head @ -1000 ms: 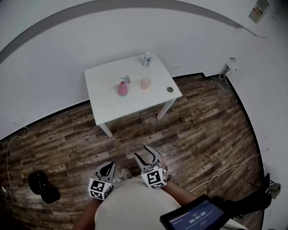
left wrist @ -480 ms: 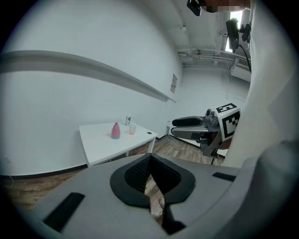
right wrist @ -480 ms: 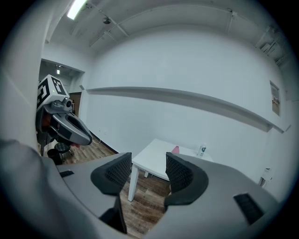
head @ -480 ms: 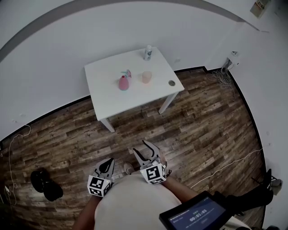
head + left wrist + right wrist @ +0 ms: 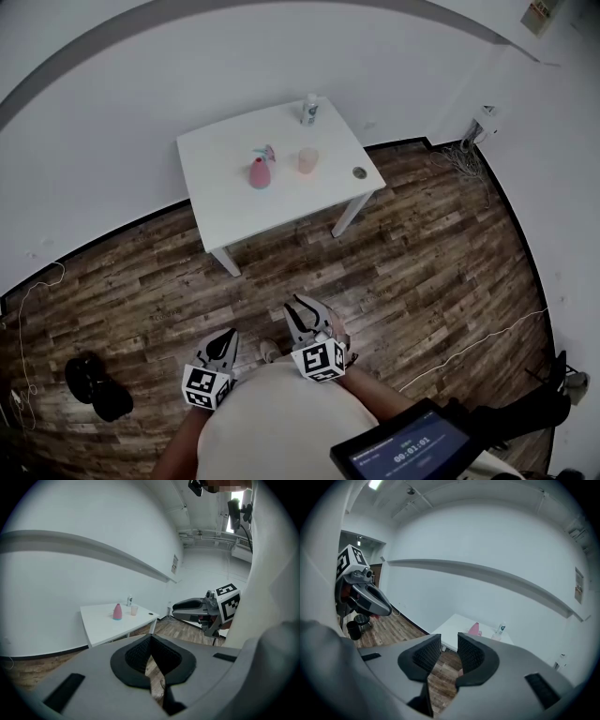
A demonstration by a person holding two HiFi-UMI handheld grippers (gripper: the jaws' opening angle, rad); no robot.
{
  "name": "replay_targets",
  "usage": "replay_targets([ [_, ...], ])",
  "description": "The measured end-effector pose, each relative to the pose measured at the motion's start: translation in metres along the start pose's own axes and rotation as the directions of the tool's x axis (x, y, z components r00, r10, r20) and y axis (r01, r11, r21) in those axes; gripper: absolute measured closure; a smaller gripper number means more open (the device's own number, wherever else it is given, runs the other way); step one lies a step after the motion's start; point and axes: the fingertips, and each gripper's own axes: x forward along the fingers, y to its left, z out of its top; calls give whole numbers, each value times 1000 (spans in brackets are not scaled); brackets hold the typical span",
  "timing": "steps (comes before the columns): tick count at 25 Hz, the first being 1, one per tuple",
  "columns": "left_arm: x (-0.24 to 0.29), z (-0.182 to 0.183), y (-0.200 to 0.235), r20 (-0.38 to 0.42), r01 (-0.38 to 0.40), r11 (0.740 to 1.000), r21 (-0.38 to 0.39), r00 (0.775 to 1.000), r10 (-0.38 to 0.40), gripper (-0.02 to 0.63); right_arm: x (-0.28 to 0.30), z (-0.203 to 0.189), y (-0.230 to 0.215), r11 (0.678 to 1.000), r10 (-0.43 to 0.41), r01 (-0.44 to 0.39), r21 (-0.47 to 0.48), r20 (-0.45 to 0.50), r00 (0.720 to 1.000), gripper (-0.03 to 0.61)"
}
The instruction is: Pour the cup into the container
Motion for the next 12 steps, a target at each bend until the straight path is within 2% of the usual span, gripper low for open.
replay_targets([
  [2, 0, 0, 1, 2, -1, 1000, -1, 1000, 1, 604, 0, 0, -1, 1000, -5, 5, -7, -6, 1000, 486],
  [12, -5, 2, 4, 14, -23, 1000, -9, 1000, 23, 604, 2, 5, 0, 1000, 6, -6, -11, -1, 1000, 487],
])
